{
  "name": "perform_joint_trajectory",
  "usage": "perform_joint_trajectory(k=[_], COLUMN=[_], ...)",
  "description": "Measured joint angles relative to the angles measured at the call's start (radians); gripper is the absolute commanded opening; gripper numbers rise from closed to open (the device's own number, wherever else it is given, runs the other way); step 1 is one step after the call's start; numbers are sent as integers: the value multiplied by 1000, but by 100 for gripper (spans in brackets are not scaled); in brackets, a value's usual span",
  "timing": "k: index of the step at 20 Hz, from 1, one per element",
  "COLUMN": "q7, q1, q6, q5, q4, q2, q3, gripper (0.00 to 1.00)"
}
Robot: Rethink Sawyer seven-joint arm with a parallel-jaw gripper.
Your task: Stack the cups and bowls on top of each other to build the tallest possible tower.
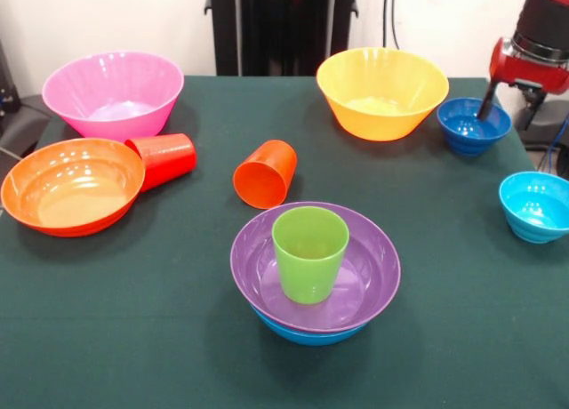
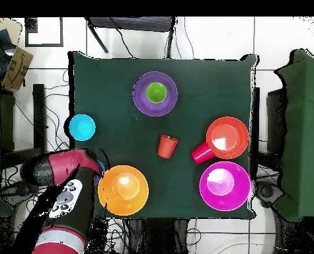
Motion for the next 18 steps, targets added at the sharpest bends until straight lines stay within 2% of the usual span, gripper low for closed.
perform_joint_trajectory(k=[11, 18], q7=[0, 0], q1=[7, 67], q6=[0, 0], q5=[12, 13], q4=[0, -5], q2=[-9, 12], q3=[5, -22], gripper=[100, 100])
